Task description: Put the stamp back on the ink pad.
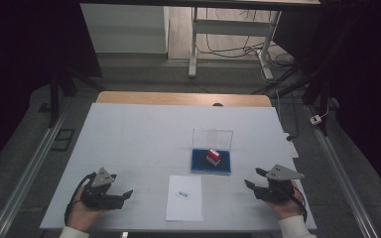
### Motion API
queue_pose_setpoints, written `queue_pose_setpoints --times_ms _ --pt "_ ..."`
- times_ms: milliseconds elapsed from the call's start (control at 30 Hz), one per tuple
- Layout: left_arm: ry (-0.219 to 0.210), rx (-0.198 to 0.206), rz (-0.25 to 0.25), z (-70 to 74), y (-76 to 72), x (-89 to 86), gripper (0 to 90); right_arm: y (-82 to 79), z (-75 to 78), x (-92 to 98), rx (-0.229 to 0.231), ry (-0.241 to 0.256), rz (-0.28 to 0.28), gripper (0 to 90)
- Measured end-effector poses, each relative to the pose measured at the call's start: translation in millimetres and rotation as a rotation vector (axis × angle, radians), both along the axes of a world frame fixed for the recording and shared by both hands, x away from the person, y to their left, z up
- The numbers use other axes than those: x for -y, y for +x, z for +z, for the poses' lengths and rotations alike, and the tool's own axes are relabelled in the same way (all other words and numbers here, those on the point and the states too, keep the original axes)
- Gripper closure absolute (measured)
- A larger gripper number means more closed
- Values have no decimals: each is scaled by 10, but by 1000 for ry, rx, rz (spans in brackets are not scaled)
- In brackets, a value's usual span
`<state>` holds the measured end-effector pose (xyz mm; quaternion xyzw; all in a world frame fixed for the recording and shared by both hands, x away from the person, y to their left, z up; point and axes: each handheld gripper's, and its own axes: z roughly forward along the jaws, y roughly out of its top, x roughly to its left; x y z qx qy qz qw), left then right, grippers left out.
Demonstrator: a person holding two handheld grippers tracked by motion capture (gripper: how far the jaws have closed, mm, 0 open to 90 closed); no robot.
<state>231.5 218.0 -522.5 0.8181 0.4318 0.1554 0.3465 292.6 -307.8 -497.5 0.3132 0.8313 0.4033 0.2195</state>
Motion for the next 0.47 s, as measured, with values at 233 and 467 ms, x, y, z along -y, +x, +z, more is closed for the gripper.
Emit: queue_pose_setpoints --times_ms 233,467 --pt "2 -1 -4 -5 6 1 174 4 -18 -18 -2 -24 1 383" --pt "0 -1 9 -5 24 -30 174 9 -18 -1 3 -15 5 382"
